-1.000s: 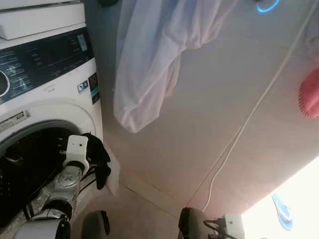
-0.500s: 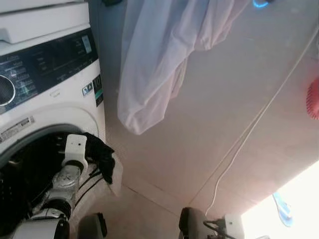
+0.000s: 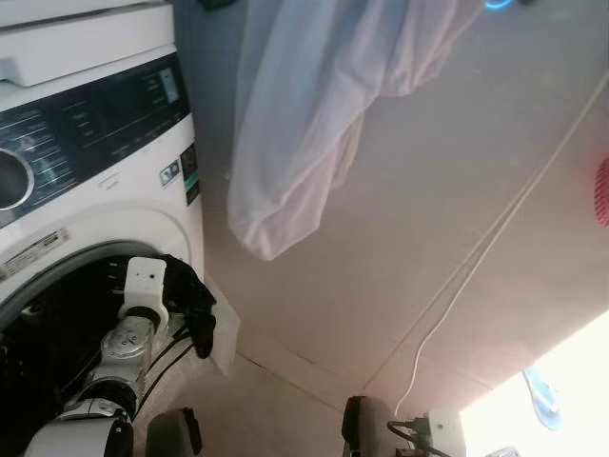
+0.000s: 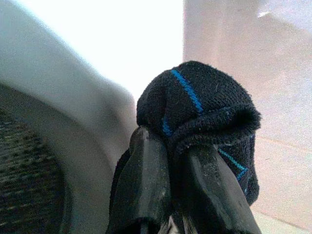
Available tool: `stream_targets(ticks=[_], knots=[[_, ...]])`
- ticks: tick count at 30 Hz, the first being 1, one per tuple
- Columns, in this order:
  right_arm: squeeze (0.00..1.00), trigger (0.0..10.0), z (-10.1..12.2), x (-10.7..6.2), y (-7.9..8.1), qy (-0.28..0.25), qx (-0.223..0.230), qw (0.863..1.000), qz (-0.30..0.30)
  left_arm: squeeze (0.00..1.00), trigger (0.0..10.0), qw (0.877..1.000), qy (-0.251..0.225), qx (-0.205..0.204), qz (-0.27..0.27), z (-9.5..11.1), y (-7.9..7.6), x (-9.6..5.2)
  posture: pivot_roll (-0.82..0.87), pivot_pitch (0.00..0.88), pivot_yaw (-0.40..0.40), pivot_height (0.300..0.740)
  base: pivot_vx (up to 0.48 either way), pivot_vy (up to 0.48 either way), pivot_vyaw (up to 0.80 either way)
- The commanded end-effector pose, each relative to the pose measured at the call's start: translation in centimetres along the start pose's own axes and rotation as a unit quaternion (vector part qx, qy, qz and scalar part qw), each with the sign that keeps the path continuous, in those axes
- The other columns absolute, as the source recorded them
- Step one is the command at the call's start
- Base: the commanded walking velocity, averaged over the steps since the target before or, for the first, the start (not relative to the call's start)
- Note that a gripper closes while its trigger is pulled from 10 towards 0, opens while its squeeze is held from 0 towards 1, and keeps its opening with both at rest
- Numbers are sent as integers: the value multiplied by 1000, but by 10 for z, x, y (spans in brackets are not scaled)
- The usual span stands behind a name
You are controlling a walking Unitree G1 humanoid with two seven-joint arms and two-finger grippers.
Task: Clothes washing
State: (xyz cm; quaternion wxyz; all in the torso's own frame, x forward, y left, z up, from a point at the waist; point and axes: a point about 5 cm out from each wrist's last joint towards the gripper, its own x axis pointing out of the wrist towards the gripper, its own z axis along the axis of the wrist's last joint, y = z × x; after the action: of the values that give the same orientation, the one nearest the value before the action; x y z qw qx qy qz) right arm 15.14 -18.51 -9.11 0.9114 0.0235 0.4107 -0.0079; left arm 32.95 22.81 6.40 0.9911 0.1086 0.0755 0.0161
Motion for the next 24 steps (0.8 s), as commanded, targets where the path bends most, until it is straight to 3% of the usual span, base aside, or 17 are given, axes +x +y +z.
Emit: stream_targets(ticks=[1,24], knots=[[0,10000,-26,-6,19,56,-3,998,34,0,10000,1000,-4,2,7,3,5,1,181,0,-131,497,0,270,0],[0,10000,-26,-6,19,57,-3,998,34,0,10000,1000,-6,1,8,3,6,1,181,0,-131,497,0,282,0]])
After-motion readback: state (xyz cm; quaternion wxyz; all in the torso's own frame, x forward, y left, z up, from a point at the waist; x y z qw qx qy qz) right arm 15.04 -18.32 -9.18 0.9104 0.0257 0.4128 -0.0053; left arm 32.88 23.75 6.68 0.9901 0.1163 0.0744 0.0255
